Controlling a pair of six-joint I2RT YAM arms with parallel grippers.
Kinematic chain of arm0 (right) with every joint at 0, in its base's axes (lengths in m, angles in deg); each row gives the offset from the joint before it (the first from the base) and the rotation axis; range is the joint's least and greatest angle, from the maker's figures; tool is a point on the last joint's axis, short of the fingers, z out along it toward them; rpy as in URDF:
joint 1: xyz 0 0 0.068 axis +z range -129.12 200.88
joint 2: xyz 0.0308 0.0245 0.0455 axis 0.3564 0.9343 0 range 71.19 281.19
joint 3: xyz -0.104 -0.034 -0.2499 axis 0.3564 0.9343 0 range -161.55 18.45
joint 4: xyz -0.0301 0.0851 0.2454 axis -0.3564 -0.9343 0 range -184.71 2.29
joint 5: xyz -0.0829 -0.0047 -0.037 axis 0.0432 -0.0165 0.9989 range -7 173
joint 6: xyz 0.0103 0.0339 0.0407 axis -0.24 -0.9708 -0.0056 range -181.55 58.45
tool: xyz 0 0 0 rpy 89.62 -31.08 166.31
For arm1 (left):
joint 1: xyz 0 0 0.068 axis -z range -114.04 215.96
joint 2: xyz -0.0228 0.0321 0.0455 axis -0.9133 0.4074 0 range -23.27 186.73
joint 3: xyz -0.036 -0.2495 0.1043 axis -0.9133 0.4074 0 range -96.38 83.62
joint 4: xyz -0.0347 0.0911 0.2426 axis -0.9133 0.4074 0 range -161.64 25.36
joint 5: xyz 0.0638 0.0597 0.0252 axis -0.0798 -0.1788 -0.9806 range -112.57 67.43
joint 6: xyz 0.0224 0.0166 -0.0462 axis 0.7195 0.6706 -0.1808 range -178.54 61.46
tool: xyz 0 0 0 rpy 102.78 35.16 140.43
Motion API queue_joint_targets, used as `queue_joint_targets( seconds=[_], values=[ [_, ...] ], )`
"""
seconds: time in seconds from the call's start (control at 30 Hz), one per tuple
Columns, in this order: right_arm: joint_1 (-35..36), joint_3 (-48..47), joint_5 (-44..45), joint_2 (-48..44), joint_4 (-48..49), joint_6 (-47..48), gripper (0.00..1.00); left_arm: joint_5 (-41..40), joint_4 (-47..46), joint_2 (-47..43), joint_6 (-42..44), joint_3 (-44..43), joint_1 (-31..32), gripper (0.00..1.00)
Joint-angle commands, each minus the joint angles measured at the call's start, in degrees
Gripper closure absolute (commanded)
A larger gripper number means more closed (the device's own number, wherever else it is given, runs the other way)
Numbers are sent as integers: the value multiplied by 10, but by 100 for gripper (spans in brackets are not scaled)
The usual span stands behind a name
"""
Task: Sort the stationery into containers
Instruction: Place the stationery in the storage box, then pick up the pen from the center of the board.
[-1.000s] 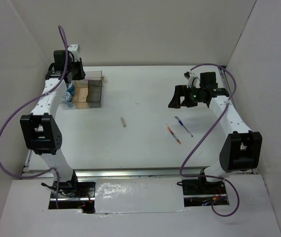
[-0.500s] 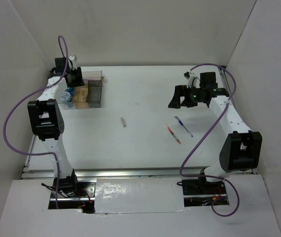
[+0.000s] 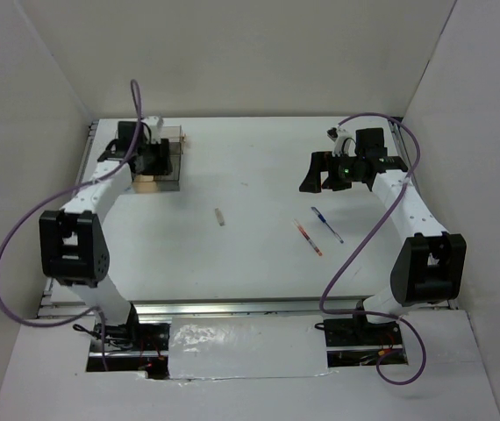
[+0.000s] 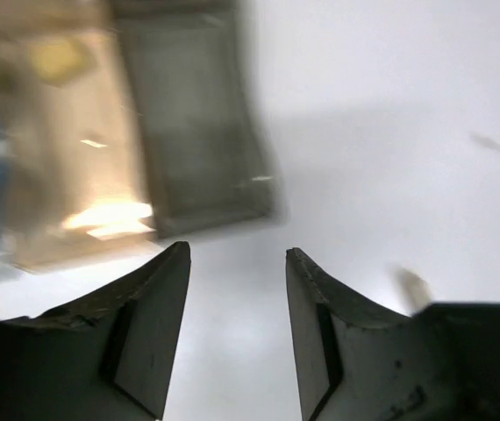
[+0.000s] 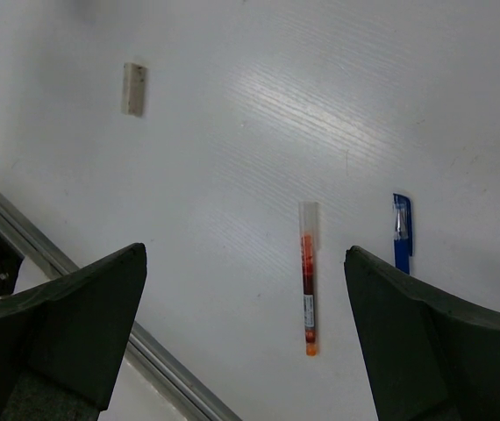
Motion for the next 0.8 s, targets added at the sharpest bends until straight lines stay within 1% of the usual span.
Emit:
queue_joint_targets(
  seconds=[0.0, 0.03, 0.07, 0.1, 0.2, 0.37, 0.53, 0.77],
  values=[
    [6, -6, 3, -21, 4, 3, 0, -6, -32, -99, -40, 84, 95, 40],
    [5, -6, 3, -20, 4, 3, 0, -17, -31, -110, -54, 101, 108, 39],
    [5, -8, 4, -20, 3, 3, 0, -34, -25, -120, -68, 122, 135, 38],
    [6, -9, 4, -19, 2, 3, 0, -53, -15, -120, -104, 126, 150, 37],
    [6, -10, 5, -17, 3, 3, 0, -96, 20, -94, -153, 122, 190, 35],
    [6, -8, 9, -19, 4, 2, 0, -158, 49, -30, -204, 100, 242, 33],
    [2, -1, 12, -21, 9, 3, 0, -173, 36, 5, -210, 93, 287, 33],
    [0, 0, 8, -17, 9, 3, 0, -165, 30, 39, -218, 86, 300, 33]
  ],
)
